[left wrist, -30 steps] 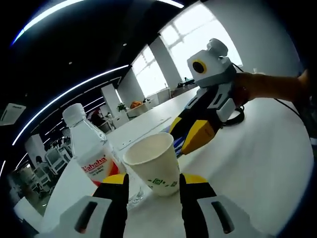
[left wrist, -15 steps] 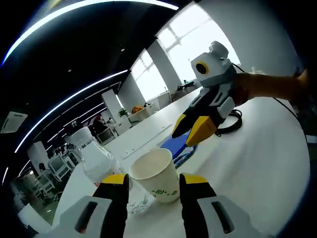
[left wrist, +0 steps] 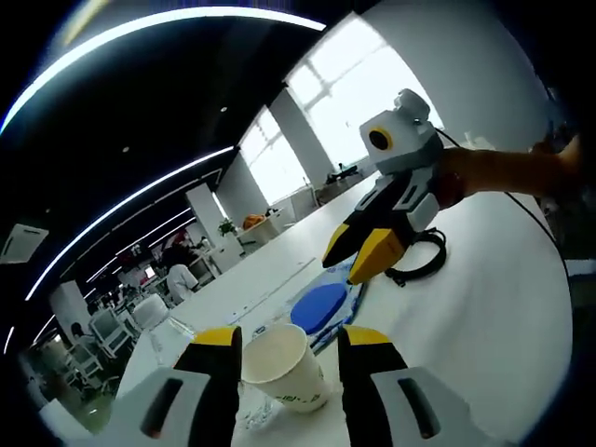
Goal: Arrange the tabletop items into an orderly group along one side of the table until the central work area is clear of visible clutter.
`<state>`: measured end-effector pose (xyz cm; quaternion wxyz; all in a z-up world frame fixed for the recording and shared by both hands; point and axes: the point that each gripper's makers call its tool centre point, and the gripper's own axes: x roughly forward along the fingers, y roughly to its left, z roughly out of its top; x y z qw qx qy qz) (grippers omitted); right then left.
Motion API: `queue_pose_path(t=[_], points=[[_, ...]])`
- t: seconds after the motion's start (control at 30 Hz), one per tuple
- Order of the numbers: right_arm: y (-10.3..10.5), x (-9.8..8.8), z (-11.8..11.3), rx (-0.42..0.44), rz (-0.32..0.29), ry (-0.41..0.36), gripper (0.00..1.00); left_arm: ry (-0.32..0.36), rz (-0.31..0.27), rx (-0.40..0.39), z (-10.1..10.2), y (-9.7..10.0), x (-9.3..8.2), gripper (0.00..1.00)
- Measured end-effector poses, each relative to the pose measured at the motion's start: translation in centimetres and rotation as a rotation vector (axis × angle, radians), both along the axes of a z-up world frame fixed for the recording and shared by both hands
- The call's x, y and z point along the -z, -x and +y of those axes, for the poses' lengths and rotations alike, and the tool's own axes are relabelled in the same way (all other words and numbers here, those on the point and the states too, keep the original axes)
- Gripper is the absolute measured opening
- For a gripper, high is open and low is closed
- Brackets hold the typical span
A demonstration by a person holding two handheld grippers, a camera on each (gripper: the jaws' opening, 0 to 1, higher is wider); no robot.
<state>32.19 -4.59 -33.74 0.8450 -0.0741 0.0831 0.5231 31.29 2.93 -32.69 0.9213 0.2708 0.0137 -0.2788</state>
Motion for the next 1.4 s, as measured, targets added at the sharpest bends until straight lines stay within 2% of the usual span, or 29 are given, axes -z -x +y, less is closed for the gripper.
queue_pose_path(t=[0.17, 0.33, 0.6, 0.8, 0.9, 0.93, 1.03, 1.1, 1.17, 1.27, 1.4], points=[[0.2, -0.1, -1.9, 0.034, -0.003, -0.007, 0.29, -0.005, -0.014, 0.046, -2.2, 0.2, -0.9, 0.4], [0.2, -0.1, -3.2, 0.061, -0.002, -0.01, 0.28, -0.033, -0.023, 0.074, -3.6, 0.4, -0.8, 0.4], [0.0, 0.1, -5.5, 0.111, -0.016, 0.009, 0.28, -0.125, -0.003, 0.119, -5.3, 0.1, 0.7, 0.4], [-1.0, 1.2, -8.2, 0.188, -0.079, 0.163, 0.28, -0.288, 0.006, 0.141, -6.1, -0.9, 2.0, 0.4], [-1.6, 2.1, -9.2, 0.221, -0.088, 0.226, 0.27, -0.331, 0.002, 0.153, -6.8, -1.0, 2.5, 0.4], [-1.9, 2.6, -9.8, 0.251, -0.071, 0.247, 0.27, -0.37, 0.001, 0.166, -7.0, -1.0, 2.9, 0.4], [-2.7, 3.7, -11.1, 0.287, -0.098, 0.332, 0.27, -0.449, -0.021, 0.17, -7.7, -1.4, 4.0, 0.4], [-2.9, 4.0, -11.3, 0.291, -0.104, 0.349, 0.27, -0.458, -0.036, 0.185, -8.1, -1.5, 4.2, 0.4], [-3.0, 4.5, -11.7, 0.297, -0.121, 0.384, 0.25, -0.468, -0.033, 0.218, -8.7, -1.5, 4.6, 0.4], [-3.3, 5.0, -12.0, 0.307, -0.145, 0.428, 0.23, -0.463, -0.031, 0.228, -9.0, -1.9, 4.9, 0.4], [-3.8, 5.7, -12.1, 0.31, -0.131, 0.438, 0.23, -0.502, -0.027, 0.221, -8.7, -2.9, 5.7, 0.37]])
